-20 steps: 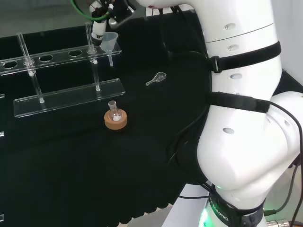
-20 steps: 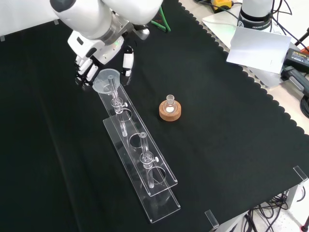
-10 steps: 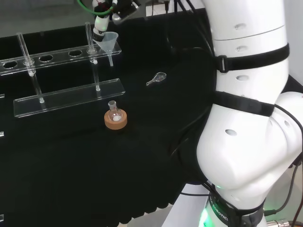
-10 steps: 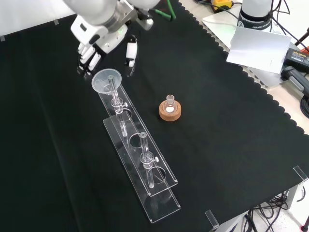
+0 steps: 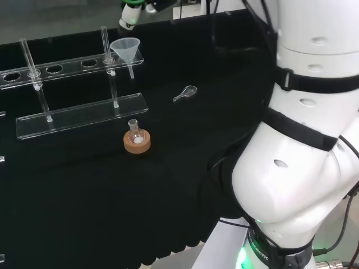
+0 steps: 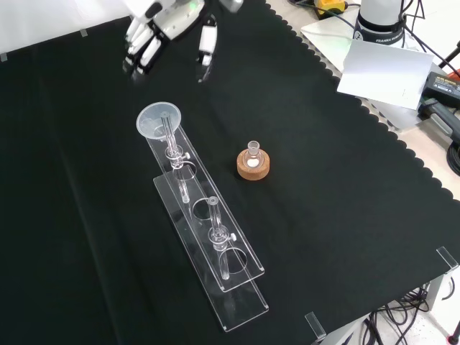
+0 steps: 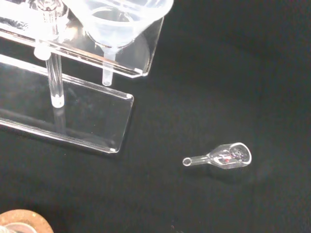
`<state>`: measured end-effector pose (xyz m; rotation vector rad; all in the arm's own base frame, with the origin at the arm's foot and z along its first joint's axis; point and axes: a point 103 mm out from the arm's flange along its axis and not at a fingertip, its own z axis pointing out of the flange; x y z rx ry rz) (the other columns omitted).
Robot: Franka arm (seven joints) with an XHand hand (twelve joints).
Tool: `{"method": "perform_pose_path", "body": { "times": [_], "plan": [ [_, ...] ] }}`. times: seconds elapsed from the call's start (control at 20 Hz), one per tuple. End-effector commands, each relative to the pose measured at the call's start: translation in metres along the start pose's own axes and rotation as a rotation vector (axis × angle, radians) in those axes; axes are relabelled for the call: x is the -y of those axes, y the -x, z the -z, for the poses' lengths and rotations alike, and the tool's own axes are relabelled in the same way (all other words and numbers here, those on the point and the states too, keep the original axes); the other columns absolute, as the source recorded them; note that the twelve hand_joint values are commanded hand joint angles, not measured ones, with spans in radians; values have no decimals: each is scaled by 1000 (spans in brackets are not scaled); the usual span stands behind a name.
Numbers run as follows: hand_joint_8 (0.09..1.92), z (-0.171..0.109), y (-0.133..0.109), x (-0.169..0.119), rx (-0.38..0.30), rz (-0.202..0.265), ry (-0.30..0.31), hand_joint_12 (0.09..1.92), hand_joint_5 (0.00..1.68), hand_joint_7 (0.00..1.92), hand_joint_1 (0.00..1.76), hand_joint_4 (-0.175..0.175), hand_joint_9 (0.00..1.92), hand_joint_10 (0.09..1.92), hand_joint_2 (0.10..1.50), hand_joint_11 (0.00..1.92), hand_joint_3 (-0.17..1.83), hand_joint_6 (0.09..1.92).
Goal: Put the funnel back on the funnel stand.
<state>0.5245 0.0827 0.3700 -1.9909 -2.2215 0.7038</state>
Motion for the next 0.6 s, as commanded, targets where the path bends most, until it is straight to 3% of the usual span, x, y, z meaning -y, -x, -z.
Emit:
{"method": "perform_pose_path", "body": {
  "times": [0.05,0.6],
  "plan": [
    [645,-12,28,61,-107,-77,95,1344,304,80,601,-33,397,677,889,402,-174,87],
    [648,-37,49,99,-196,-101,96,1343,327,107,606,-34,414,669,897,411,-173,87]
  ]
}}
